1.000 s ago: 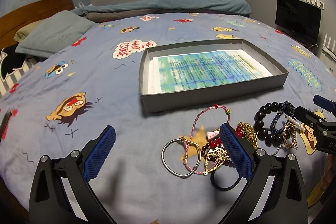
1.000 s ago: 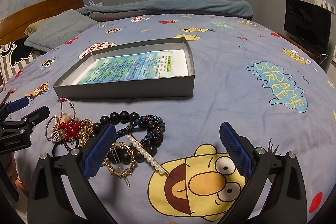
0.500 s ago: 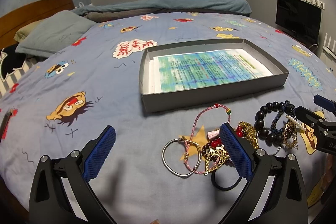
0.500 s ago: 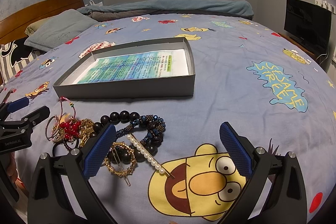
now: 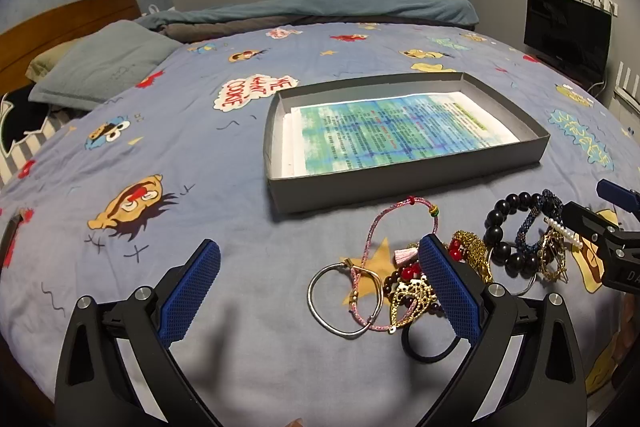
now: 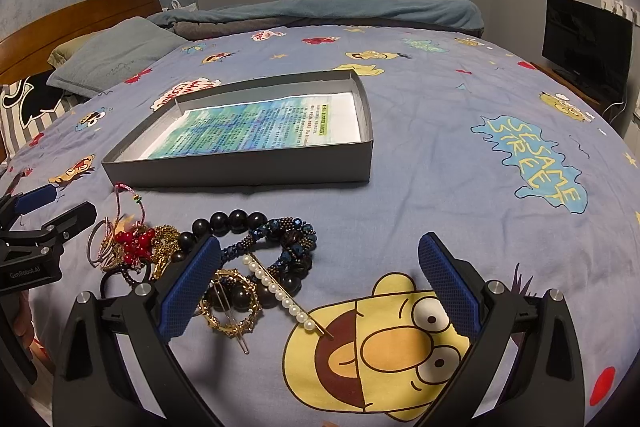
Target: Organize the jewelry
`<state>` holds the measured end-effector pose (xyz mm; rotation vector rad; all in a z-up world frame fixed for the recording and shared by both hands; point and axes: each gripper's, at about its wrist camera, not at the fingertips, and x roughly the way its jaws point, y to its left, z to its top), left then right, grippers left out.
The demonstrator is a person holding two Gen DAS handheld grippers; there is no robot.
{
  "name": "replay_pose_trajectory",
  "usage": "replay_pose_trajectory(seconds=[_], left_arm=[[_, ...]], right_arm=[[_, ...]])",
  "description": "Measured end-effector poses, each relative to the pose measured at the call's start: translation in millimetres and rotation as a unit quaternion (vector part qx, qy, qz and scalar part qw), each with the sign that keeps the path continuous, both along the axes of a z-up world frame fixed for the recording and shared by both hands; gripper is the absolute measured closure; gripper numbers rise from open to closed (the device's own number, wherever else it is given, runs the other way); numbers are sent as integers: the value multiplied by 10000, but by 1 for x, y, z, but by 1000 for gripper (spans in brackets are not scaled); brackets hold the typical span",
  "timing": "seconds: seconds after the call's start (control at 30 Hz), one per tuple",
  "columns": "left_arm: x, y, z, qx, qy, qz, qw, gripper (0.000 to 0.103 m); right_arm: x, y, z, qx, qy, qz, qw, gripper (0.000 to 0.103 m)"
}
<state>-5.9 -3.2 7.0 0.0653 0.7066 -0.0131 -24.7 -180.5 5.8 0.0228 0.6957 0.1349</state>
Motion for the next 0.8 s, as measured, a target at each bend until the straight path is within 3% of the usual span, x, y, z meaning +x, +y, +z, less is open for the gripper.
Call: replay_pose_trajectory(seconds=[0.4, 0.63, 0.8], left_arm=[[-2, 5, -1, -45, -30, -109, 9999, 5], [0, 11, -2, -198, 27, -139, 9997, 5], [-2, 11, -1, -168, 15, -205, 9996, 5]], right_arm=[[1, 5, -6, 15, 120, 243, 9996, 5], [0, -4, -4, 329, 162, 277, 9989, 6], [-15, 5, 2, -74, 18, 520, 9986, 23]])
